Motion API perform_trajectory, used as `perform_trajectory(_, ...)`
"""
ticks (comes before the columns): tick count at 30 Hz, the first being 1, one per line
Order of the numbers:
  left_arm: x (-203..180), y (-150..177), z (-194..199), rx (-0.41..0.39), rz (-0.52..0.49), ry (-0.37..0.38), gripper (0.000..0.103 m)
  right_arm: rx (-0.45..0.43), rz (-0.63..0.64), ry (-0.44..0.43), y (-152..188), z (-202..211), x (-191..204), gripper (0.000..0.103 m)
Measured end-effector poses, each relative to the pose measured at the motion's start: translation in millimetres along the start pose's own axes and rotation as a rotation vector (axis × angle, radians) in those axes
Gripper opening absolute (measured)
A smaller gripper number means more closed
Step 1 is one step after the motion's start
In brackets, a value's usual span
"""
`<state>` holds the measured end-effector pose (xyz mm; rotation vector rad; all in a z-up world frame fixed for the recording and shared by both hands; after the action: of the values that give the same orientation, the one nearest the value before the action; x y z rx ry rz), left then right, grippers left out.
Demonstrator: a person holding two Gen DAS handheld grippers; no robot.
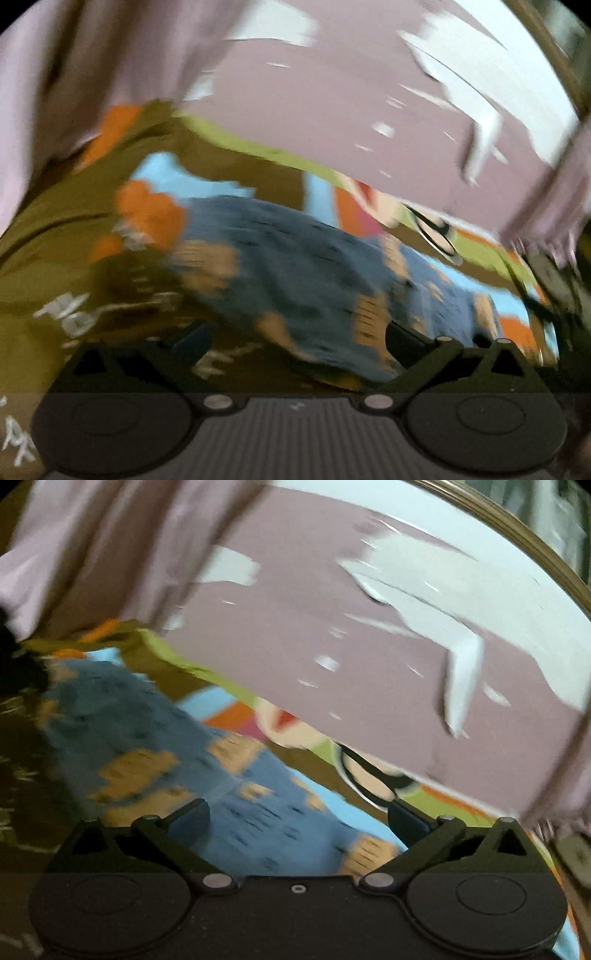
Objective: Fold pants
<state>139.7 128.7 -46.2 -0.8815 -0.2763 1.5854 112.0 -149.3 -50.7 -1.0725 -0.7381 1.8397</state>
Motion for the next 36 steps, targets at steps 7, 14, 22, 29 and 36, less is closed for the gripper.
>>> perform_trajectory(7, 62, -21, -18, -0.030, 0.344, 0.096, 0.100, 0.067, -0.048, -0.054, -1, -1, 30, 0.102)
perform_trajectory(14, 64, -42, -39, -0.076, 0.309, 0.034, 0.098, 0.111, -0.125, -0.071, 10, -4, 32, 0.102)
perform_trajectory(22, 70, -28, -54, -0.061, 0.361, 0.022, 0.070, 0.073, -0.180, -0.112, 18, 5, 23, 0.102)
perform_trajectory(29, 68, -28, -46, -0.054, 0.376, -0.098, 0.035, 0.063, -0.238, -0.098, 24, 5, 12, 0.102)
perform_trajectory(36, 46, -32, -41, -0.069, 0.269, -0.196, 0.020, 0.060, -0.242, -0.088, 24, 0, 11, 0.102)
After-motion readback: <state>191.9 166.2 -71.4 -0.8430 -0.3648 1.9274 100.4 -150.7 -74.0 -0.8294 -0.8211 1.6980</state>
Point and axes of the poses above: each gripper's, at about its wrist camera, not at the fingertips, and z roughly against the way its jaws point, x to its left, y to its underside, the point moved 1 cm from there along -z, roughly the way its jaws point, and after that the axes turned 4 degrees about x, right-handed, at the moved point
